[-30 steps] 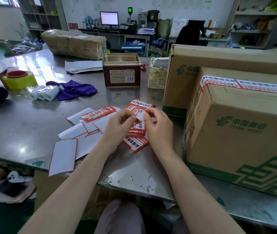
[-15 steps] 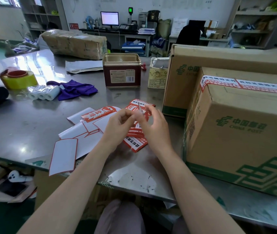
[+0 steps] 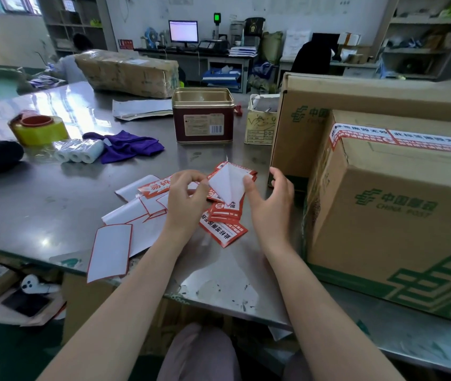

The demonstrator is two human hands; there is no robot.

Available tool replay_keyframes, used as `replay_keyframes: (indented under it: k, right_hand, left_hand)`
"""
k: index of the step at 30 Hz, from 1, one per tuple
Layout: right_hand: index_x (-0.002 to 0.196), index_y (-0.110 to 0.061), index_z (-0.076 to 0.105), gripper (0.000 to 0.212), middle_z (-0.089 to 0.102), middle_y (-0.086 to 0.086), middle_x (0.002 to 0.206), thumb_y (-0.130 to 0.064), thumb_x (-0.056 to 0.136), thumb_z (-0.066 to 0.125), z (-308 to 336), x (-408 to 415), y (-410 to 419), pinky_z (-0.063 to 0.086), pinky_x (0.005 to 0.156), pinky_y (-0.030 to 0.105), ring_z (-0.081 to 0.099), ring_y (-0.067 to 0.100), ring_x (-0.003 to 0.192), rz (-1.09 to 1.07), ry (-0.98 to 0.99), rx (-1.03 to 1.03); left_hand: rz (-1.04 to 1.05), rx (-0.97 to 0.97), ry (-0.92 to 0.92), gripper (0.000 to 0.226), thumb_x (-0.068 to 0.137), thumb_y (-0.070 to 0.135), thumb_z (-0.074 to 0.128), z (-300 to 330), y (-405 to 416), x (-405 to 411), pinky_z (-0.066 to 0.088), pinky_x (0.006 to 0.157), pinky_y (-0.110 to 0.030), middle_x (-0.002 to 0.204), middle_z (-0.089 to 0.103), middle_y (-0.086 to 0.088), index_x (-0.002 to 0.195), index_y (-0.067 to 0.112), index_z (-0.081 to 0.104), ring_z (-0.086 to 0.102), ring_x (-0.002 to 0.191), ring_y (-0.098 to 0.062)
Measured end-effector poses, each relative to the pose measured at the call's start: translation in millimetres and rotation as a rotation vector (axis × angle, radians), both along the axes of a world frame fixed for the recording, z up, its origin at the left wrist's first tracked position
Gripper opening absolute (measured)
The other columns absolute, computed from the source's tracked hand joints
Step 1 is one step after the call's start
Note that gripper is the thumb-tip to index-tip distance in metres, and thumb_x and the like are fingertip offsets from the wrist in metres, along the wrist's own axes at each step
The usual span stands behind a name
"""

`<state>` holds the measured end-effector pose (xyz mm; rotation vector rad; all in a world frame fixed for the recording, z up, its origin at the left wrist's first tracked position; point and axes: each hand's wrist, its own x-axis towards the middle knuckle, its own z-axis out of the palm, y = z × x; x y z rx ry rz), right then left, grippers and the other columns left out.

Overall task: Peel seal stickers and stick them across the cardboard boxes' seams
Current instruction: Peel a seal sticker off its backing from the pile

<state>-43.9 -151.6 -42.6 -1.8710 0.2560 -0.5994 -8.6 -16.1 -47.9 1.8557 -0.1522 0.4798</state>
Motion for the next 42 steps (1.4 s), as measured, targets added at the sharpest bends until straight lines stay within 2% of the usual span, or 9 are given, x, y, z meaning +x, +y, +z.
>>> replay_keyframes:
  k: [5, 13, 20, 25, 29, 31, 34, 39, 42]
  right_hand:
    - [0.142, -0.021, 0.034, 0.061, 0.032, 0.001, 0.147, -0.045, 0.09, 0.054, -2, 2, -1, 0.028, 0.051, -0.012, 0.032, -0.004, 0.103, 0.015, 0.034, 0.02]
    - [0.138, -0.022, 0.039, 0.057, 0.041, 0.001, 0.139, -0.046, 0.089, 0.055, -2, 3, 10, 0.032, 0.056, 0.005, 0.042, 0.0, 0.095, 0.023, 0.064, 0.011]
    - [0.137, -0.025, 0.039, 0.052, 0.048, 0.0, 0.136, -0.04, 0.09, 0.057, 10, -2, 20, 0.035, 0.056, 0.008, 0.047, 0.001, 0.093, 0.026, 0.029, 0.027]
    - [0.135, -0.027, 0.039, 0.05, 0.05, -0.002, 0.132, -0.041, 0.09, 0.056, 13, -12, 30, 0.048, 0.064, 0.014, 0.056, 0.007, 0.097, 0.034, 0.018, 0.024]
    - [0.131, -0.026, 0.041, 0.046, 0.057, 0.0, 0.121, -0.041, 0.09, 0.057, 24, -17, 34, 0.055, 0.074, 0.025, 0.06, 0.014, 0.1, 0.038, 0.0, 0.041]
    - [0.13, -0.024, 0.042, 0.046, 0.06, -0.002, 0.109, -0.039, 0.09, 0.058, 34, -20, 35, 0.056, 0.082, 0.036, 0.061, 0.016, 0.097, 0.055, -0.027, 0.067]
    - [0.13, -0.021, 0.044, 0.047, 0.056, -0.01, 0.09, -0.037, 0.089, 0.059, 53, -23, 35, 0.054, 0.082, 0.035, 0.06, 0.014, 0.091, 0.096, -0.065, 0.117]
    - [0.129, -0.017, 0.046, 0.049, 0.058, -0.002, 0.111, -0.038, 0.087, 0.062, 84, -31, 30, 0.047, 0.081, 0.026, 0.057, 0.013, 0.1, 0.193, -0.065, 0.274]
    - [0.129, -0.018, 0.046, 0.052, 0.058, 0.004, 0.121, -0.04, 0.085, 0.064, 98, -33, 27, 0.053, 0.09, 0.036, 0.059, 0.02, 0.107, 0.222, -0.042, 0.296]
  left_hand:
    - [0.239, 0.033, 0.008, 0.016, 0.09, 0.005, 0.049, 15, 13, 5, 0.029, 0.081, -0.011, 0.109, 0.051, -0.012, 0.095, 0.0, 0.064, 0.047, 0.1, -0.016]
    - [0.488, 0.301, 0.214, 0.03, 0.088, 0.015, 0.044, 22, 60, 12, 0.04, 0.097, -0.04, 0.122, 0.047, -0.024, 0.104, -0.001, 0.064, 0.049, 0.109, -0.039]
    - [0.593, 0.71, 0.427, 0.04, 0.092, 0.03, 0.047, 0, 91, -1, 0.035, 0.097, -0.039, 0.124, 0.047, -0.025, 0.114, -0.001, 0.059, 0.046, 0.113, -0.039]
    - [0.593, 0.75, 0.435, 0.036, 0.086, 0.024, 0.058, -2, 92, -12, 0.035, 0.097, -0.04, 0.124, 0.047, -0.024, 0.114, 0.001, 0.057, 0.046, 0.113, -0.038]
    - [0.51, 0.6, 0.311, 0.029, 0.087, 0.02, 0.06, 26, 77, -16, 0.038, 0.095, -0.039, 0.124, 0.048, -0.021, 0.113, 0.008, 0.058, 0.046, 0.113, -0.036]
    - [0.341, 0.445, 0.201, 0.023, 0.085, 0.022, 0.061, 47, 61, -23, 0.037, 0.097, -0.036, 0.122, 0.051, -0.016, 0.107, 0.014, 0.064, 0.045, 0.116, -0.031]
    - [0.054, 0.385, -0.049, 0.016, 0.084, 0.025, 0.064, 76, 33, -44, 0.031, 0.093, -0.027, 0.109, 0.058, -0.002, 0.095, 0.014, 0.068, 0.043, 0.117, -0.017]
    - [-0.014, 0.378, -0.262, 0.015, 0.082, 0.03, 0.067, 97, 11, -63, 0.035, 0.1, -0.031, 0.118, 0.049, 0.0, 0.093, 0.02, 0.066, 0.044, 0.113, -0.012]
    - [0.061, 0.453, -0.367, 0.023, 0.079, 0.033, 0.07, 103, 7, -67, 0.027, 0.1, -0.027, 0.122, 0.049, -0.001, 0.097, 0.018, 0.067, 0.041, 0.118, -0.015]
